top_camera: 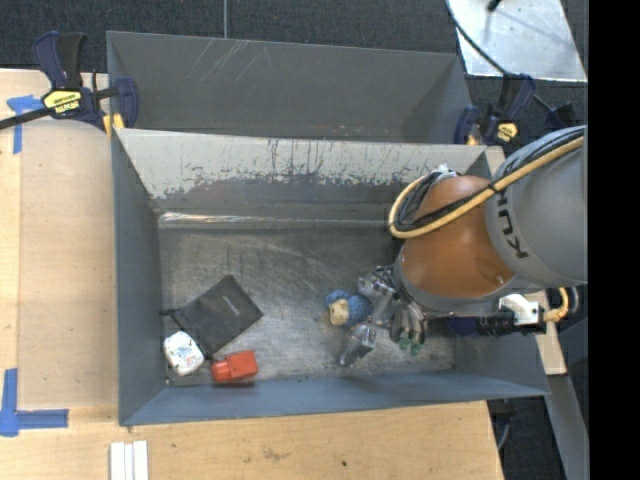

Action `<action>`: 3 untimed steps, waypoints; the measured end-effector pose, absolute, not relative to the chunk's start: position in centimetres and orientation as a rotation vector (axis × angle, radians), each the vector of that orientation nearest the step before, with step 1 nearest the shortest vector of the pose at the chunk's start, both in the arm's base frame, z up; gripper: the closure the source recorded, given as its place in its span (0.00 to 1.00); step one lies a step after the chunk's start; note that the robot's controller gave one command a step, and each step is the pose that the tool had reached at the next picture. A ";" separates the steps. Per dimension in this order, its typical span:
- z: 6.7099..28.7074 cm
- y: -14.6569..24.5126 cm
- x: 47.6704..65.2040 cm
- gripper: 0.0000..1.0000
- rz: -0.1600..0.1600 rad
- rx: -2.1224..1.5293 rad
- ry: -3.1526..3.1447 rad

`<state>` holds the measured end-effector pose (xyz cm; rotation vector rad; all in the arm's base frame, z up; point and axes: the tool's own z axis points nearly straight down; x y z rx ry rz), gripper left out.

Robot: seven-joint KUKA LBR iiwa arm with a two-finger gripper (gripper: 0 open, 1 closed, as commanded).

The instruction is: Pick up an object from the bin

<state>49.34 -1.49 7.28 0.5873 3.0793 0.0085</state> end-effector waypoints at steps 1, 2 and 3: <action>7.3 0.0 49.7 0.00 -0.005 0.706 3.055; 7.6 0.0 50.1 1.00 0.001 0.705 3.041; 22.1 -0.2 51.5 1.00 0.000 0.323 3.114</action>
Offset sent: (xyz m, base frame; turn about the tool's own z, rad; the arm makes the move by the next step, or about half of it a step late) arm 0.0017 0.0181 -0.0028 0.0765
